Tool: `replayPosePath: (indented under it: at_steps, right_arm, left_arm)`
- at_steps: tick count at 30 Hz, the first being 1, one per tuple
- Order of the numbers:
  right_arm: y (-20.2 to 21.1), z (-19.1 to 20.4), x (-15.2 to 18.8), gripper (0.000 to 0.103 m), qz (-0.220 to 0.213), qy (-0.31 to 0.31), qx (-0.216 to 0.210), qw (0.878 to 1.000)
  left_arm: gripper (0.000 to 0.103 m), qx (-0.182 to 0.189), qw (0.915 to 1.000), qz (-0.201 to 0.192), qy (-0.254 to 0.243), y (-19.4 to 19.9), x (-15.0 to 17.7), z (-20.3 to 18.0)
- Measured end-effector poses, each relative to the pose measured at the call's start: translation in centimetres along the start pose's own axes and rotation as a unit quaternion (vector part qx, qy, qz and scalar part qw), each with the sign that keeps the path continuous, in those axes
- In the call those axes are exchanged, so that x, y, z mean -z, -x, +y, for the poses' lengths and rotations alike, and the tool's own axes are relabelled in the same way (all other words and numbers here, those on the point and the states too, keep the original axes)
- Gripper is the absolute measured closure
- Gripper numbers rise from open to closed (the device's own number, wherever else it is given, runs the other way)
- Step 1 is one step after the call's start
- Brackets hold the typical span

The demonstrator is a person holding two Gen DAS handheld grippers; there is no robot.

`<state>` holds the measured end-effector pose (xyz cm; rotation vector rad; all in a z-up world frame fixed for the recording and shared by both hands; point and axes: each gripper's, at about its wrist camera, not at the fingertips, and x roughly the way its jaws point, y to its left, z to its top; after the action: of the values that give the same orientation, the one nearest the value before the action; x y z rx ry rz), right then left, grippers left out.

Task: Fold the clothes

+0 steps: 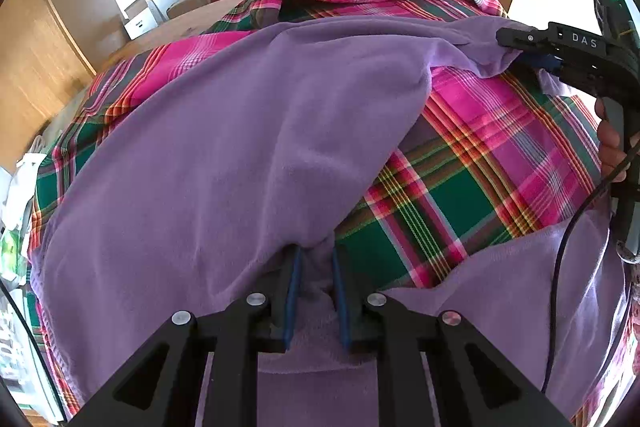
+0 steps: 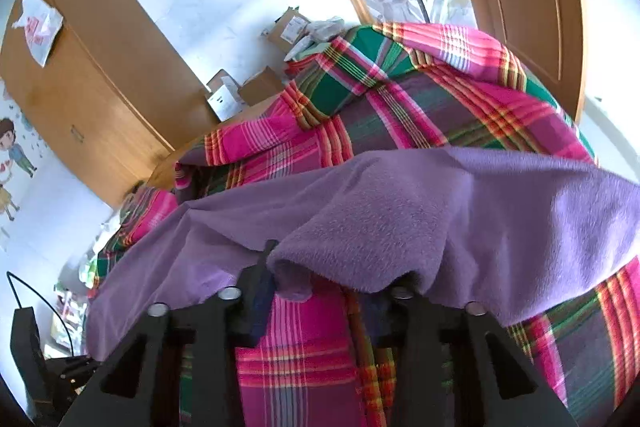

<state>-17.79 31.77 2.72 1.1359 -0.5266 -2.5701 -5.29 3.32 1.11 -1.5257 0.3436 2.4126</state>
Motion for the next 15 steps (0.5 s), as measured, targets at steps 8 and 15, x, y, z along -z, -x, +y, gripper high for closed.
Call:
replayPosePath:
  at_steps: [8, 15]
  right_arm:
    - [1.6, 0.1, -1.1, 0.093, -0.018, 0.011, 0.013, 1.000]
    - [3.0, -0.6, -2.1, 0.096, -0.034, 0.006, 0.030, 0.999]
  left_arm:
    - [0.101, 0.044, 0.9990, -0.002, 0.011, 0.5, -0.1, 1.6]
    - [0.101, 0.081, 0.9953, -0.028, 0.046, 2.5, 0.4, 3.8]
